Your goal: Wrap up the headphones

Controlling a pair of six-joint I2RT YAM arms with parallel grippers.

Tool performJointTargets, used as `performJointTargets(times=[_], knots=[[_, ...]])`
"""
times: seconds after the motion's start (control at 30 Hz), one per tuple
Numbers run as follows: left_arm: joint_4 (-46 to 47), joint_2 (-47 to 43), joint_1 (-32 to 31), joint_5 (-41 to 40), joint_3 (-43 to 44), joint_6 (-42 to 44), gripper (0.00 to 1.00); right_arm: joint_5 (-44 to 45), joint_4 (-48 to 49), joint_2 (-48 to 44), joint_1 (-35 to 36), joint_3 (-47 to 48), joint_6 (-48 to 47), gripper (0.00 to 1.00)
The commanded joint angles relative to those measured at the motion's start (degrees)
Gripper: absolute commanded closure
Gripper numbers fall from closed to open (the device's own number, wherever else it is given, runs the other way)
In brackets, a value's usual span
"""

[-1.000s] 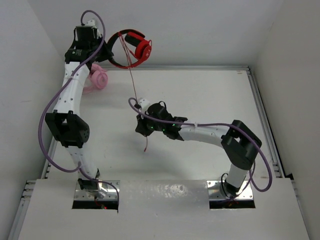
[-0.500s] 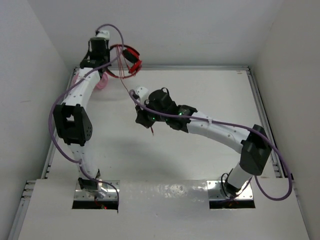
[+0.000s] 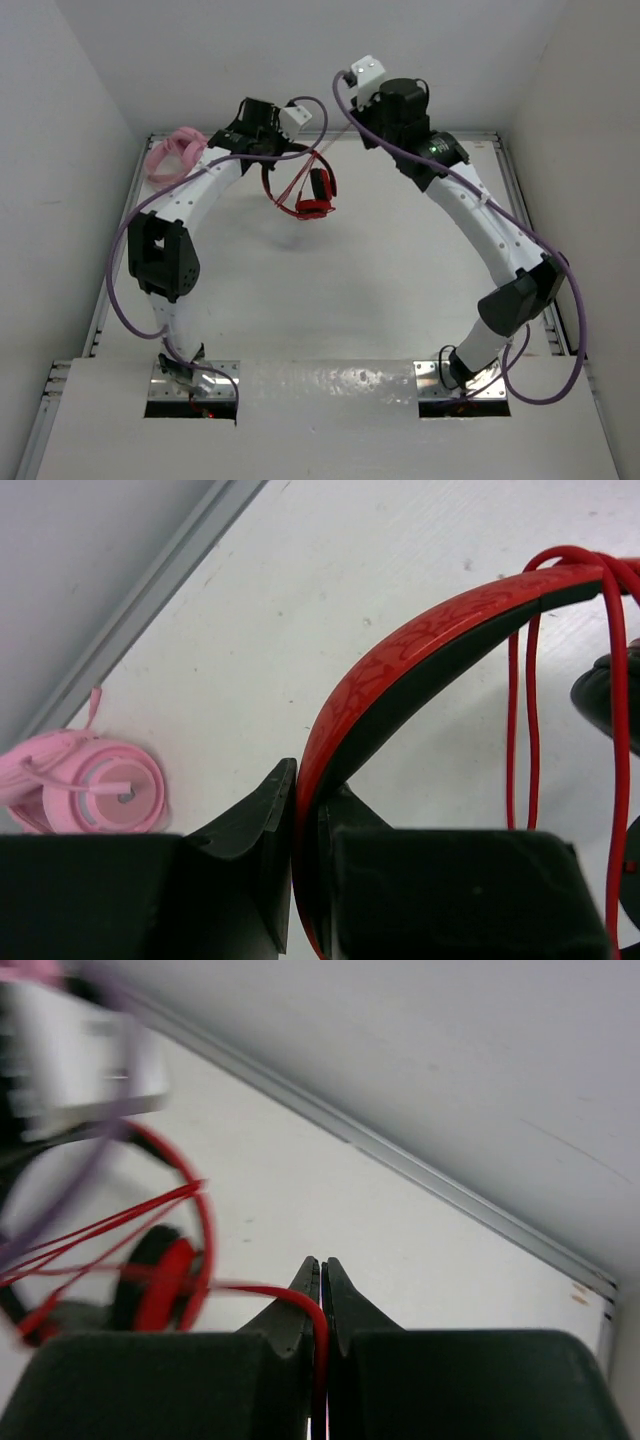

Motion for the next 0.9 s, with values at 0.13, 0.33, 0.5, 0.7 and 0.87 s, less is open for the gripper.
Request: performJointTargets(times=[0.13,0.33,0.5,0.7,0.87], knots=[[-10.3,-6.3,-4.6,10.6,6.6,2.1,1.0,-1.1,10.6,2.8,-10.5,3.0,5.1,1.0],[-14.9,-7.5,-6.3,18.0,10.7,0.0,1.0,-5.1,11.5,5.7,-13.4,4.1,10.3,1.0],[-18.2,-8.0,-4.6,28.9,16.1,-7.2,1.0,-5.9,14.0,2.7,-15.3,-4.8,14.0,1.0],[-17.6,-8.2,-3.2,29.7,18.1,-13.8,1.0,-6.7,22.8,-6.8,-15.7,-21.5,17.6,1.0],[-16.3,-8.2,-3.1,32.7,20.1,-17.9,1.0,-9.5,23.9,-8.8,-15.9,-27.0,20.0,1.0]])
